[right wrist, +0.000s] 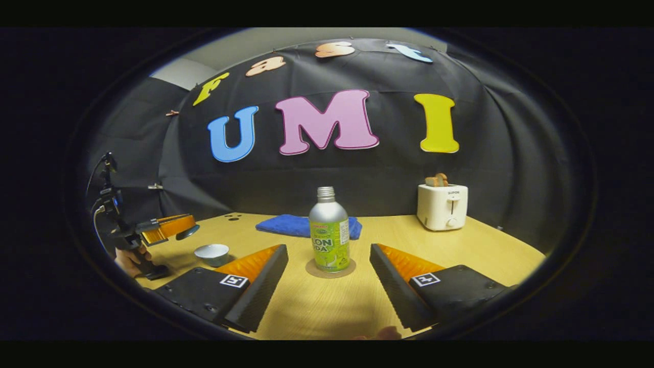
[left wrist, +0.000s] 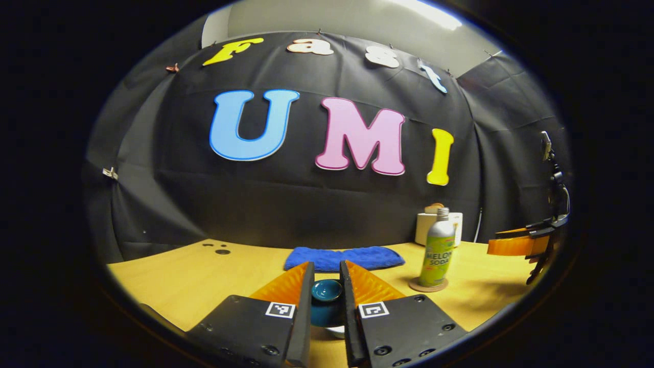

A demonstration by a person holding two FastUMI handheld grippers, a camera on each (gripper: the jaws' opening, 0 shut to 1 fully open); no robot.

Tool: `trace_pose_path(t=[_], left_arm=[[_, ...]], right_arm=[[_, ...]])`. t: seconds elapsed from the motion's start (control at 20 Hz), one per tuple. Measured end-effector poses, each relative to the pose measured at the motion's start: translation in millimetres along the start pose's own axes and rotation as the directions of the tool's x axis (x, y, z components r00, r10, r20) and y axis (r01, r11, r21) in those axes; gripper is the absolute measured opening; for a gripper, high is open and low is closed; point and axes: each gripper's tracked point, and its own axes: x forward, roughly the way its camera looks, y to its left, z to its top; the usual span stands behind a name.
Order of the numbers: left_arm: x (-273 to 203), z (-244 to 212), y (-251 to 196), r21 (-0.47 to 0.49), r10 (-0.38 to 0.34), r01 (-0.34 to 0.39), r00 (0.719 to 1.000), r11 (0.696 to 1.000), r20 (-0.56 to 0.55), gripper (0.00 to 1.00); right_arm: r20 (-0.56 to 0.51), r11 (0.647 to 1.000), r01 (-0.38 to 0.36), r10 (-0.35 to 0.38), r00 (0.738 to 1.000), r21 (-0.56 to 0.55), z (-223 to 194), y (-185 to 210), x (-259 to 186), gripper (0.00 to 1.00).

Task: Open the teacup lid with one hand, grasp the water bottle and pour water into the teacup with the other hand; after pouring, place the water bottle on the coaster and then close the teacup lid.

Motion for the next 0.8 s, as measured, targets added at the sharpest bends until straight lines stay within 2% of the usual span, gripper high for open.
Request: trace_pose_path(t=[0.25,0.5,0.8], left_arm=[[13.0,-21.2,-17.3,0.051,-0.024,0.032,0.989,0.998,-0.149,0.31],[23.2,-42.0,-17.3,0.036,-0.015,0.023,0.976,0.999,-0.217,0.31],[31.6,-61.4,-18.1,0.037,-0.006,0.017,0.959,0.999,-0.283,0.32]], right_arm=[[0.051,1.0,-0.005,0.004,0.999,0.017,16.5,4.0,-15.5,1.0],[0.066,0.999,-0.036,0.034,0.997,0.023,15.2,12.6,-20.5,1.0],[0.028,0.997,-0.074,0.073,0.997,0.035,-2.0,21.2,-17.2,1.0]])
